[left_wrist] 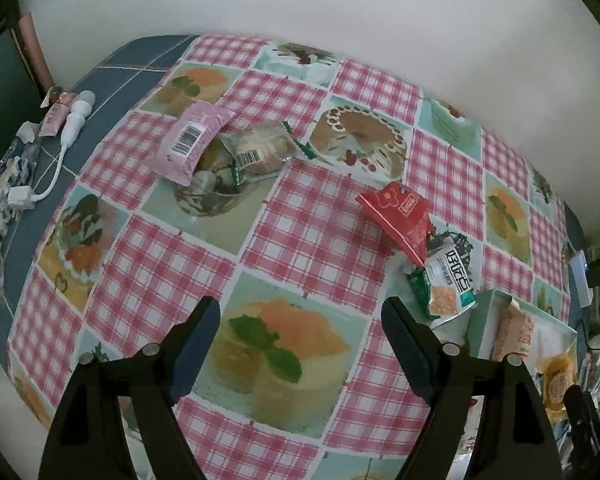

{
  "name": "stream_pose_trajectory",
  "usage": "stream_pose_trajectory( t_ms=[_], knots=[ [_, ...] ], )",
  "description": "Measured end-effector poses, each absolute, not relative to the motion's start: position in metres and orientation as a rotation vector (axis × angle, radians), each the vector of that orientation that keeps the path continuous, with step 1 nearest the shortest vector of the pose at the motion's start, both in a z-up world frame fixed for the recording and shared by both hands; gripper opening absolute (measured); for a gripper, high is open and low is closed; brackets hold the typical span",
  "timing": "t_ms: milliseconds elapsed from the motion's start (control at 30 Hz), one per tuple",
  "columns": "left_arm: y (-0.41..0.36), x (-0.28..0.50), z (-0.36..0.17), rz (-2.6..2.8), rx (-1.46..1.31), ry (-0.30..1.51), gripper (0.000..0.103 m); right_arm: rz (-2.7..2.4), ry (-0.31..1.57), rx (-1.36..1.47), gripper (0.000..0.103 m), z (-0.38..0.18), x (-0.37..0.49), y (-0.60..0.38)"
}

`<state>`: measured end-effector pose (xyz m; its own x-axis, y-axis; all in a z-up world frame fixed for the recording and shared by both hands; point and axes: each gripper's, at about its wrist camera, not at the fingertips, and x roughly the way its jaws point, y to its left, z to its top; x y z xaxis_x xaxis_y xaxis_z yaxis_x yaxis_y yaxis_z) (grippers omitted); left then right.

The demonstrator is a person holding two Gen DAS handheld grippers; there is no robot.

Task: Organize snacks
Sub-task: 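Move both grippers back over the snack pile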

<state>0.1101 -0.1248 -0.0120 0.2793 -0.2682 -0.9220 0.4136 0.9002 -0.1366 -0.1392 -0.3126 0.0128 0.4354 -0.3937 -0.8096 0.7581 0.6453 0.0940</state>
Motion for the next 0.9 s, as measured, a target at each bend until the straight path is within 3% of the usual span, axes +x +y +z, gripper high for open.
stream_pose_trajectory(
  t_ms=[200,267,300,900],
  knots=[
    [-0.111,0.122,-0.01,-0.438,0.112,1.189,0.084,-0.739,0.855,0.472,0.103,0.01,-0.123,-0.3],
    [-0.103,0.127,-0.009,-0.419,0.097,1.183,0.098,-0.731,0.852,0.448,0.103,0.01,-0.115,-0.293],
    [-0.099,0.13,-0.009,-0.414,0.088,1.18,0.099,-0.724,0.852,0.44,0.103,0.01,-0.112,-0.29],
    [-0.027,0.182,-0.013,-0.312,-0.051,1.151,0.099,-0.573,0.813,0.347,0.103,0.003,-0.046,-0.234]
  ],
)
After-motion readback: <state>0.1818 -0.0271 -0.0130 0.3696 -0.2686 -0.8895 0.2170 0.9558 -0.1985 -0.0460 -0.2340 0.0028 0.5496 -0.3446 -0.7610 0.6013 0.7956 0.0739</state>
